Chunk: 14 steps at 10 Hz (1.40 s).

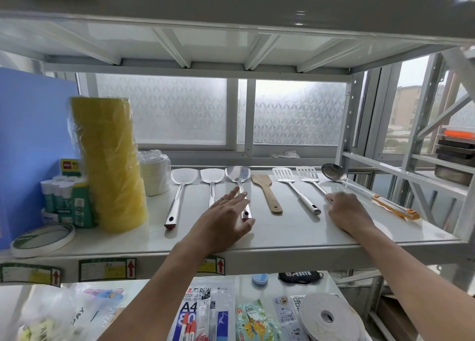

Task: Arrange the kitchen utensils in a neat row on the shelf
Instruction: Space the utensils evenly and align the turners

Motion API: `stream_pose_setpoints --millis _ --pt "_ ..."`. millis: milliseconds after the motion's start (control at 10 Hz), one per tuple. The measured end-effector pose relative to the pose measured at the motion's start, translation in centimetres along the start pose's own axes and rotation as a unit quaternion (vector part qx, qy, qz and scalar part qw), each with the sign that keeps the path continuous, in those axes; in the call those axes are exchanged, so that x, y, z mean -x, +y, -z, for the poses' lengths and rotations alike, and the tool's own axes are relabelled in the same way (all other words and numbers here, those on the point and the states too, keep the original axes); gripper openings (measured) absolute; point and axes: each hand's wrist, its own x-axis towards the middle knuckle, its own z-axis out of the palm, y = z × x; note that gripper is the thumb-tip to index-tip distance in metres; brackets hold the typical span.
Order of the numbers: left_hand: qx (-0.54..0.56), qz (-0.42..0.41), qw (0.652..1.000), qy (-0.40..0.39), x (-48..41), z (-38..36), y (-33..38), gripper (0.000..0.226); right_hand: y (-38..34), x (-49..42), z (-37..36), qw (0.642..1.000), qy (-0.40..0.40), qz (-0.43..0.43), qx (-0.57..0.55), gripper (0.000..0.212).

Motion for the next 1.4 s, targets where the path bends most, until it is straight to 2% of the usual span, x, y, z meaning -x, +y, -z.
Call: stream_pose_setpoints --millis 400,600,700,900,1400 --pt "0.003 -0.001 1.000 -0.006 0.05 0.09 0.03 0.062 -0.05 0.11 -0.01 1.000 -0.011 0.022 0.003 0.027" --pt "-0.002 0.001 1.000 -0.007 0.02 -0.01 -0.02 0.062 -0.14 0.01 -0.14 0.999 -0.012 0.037 0.007 0.019" --pt "0.000 0.003 1.000 -0.009 0.08 0.01 -0.05 0.062 -0.14 -0.05 -0.25 0.999 -0.004 0.038 0.006 0.028" --pt "0.002 0.006 1.000 -0.011 0.05 0.01 -0.04 0.063 -0.22 0.06 -0.08 0.999 -0.021 0.042 0.009 0.021" --pt "0.001 0.012 1.000 -0.012 0.00 -0.20 -0.19 0.064 -0.06 -0.01 -0.13 0.999 -0.023 0.040 0.009 0.027"
